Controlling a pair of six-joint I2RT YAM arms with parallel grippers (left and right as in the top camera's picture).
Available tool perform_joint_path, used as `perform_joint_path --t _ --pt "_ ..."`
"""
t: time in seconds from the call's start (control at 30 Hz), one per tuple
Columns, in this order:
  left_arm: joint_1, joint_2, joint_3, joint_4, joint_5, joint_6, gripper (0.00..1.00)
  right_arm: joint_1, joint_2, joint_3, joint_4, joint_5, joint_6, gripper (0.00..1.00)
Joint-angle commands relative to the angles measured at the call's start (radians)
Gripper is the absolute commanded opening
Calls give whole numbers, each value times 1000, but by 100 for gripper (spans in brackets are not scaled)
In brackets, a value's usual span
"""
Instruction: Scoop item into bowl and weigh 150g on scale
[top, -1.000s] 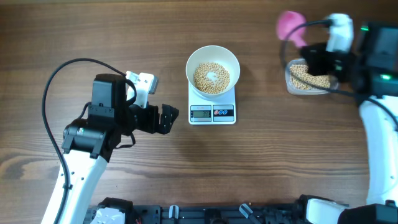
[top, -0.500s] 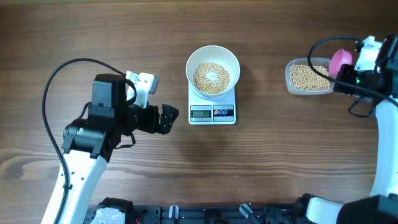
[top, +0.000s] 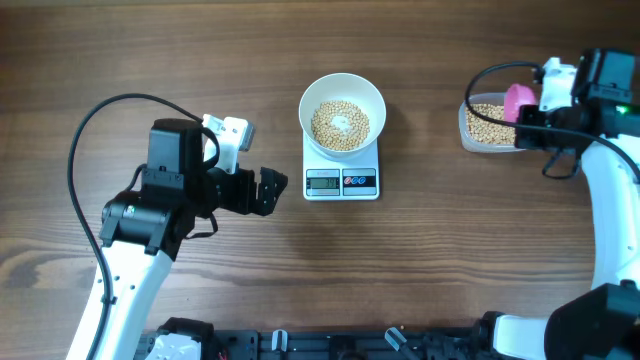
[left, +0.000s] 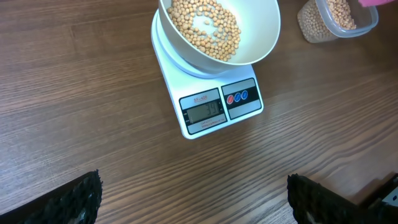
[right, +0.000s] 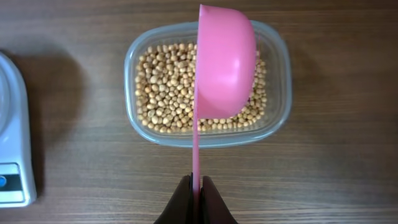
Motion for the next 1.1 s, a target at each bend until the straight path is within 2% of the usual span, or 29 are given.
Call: perform_joint_path --t 0.0,0.53,0.8,1.07 --pt "5 5 2 -1 12 0 100 11 39 7 2 85 -24 4" --pt "5 5 2 -1 12 0 100 12 161 7 14 116 -21 4" --pt "5 5 2 -1 12 0 100 16 211 6 14 -78 -22 4" --pt "5 5 2 -1 12 0 100 15 217 6 -5 -124 -24 4"
